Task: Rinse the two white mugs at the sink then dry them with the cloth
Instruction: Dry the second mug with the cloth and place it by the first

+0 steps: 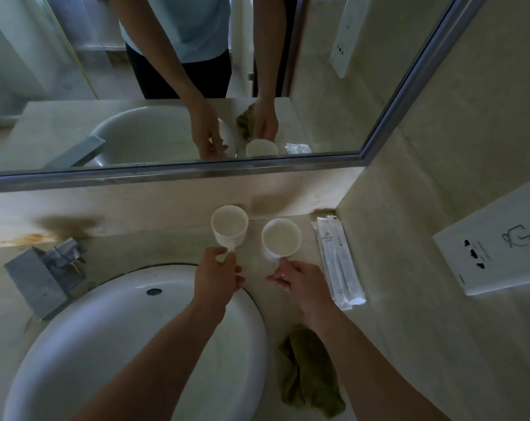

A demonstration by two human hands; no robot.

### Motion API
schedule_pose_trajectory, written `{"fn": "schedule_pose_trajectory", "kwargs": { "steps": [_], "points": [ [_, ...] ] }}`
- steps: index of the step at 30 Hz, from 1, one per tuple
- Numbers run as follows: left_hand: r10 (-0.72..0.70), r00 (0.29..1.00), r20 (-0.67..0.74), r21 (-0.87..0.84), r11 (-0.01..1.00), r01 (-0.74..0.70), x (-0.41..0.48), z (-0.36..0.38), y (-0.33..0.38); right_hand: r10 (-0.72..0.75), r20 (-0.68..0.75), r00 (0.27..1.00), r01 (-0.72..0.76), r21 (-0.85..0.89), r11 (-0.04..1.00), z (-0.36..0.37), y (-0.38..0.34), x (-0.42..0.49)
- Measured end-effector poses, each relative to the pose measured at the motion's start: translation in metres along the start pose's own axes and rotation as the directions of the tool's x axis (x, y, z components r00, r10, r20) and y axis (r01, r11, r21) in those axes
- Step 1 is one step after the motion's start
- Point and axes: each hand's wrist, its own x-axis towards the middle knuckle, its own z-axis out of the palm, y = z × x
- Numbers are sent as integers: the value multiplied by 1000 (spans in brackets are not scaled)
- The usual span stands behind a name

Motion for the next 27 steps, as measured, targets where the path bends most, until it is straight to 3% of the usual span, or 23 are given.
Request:
{"fn": "schedule_pose_trajectory", "kwargs": {
  "steps": [8,14,27],
  "points": [
    [41,997,-72,71,997,-36,48,14,-11,20,11,1000,-19,-27,999,18,1,51],
    [20,1000,-9,-28,999,-21,48,21,-19,18,7,1000,-18,-14,1000,26,-6,64],
    [37,994,-102,-143,988,-52,49,32,-30,-6,-26,1000,6,-11,1000,31,-4,71]
  ]
}}
